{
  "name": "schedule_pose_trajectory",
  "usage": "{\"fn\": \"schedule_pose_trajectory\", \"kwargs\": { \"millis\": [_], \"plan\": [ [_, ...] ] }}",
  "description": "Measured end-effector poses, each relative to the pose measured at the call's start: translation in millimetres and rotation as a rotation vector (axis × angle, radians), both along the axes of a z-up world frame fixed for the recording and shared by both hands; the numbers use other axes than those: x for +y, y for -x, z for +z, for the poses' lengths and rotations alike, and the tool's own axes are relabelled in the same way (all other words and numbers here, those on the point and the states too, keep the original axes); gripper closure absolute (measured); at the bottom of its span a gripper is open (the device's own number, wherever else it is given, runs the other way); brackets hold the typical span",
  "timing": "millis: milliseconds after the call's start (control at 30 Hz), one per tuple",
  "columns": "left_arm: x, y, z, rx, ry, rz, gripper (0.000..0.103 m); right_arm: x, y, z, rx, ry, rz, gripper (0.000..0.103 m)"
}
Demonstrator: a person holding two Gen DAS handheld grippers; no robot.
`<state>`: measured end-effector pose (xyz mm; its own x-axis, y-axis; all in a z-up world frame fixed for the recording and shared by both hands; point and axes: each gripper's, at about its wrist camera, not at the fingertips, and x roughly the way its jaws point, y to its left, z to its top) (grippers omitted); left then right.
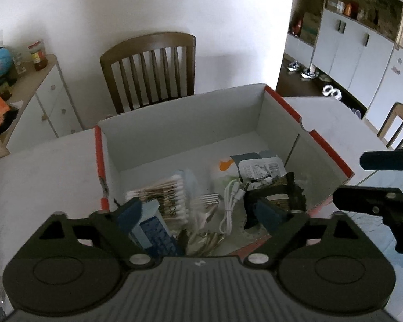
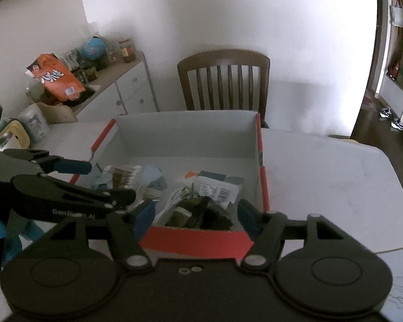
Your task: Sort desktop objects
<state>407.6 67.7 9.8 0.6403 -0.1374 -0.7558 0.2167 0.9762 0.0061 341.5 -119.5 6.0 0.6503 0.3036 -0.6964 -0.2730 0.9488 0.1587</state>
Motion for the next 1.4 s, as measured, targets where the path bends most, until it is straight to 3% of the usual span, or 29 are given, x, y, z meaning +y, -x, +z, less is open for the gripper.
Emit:
{"fn": "schedule_pose_trajectory", "kwargs": {
  "millis": [533,1400],
  "plan": [
    [-13.5,42.5,26.3,-0.088,-0.051,0.049,0.000,-7.1,38.3,19.8,-0.113,-0.015,0.018,0.007],
    [-27.6,95.0,38.1,-0.102,-0.031,0.085,0.000,-25.9,83.7,24.0,-0.134,-0.056,0.005,0.007]
  ]
}}
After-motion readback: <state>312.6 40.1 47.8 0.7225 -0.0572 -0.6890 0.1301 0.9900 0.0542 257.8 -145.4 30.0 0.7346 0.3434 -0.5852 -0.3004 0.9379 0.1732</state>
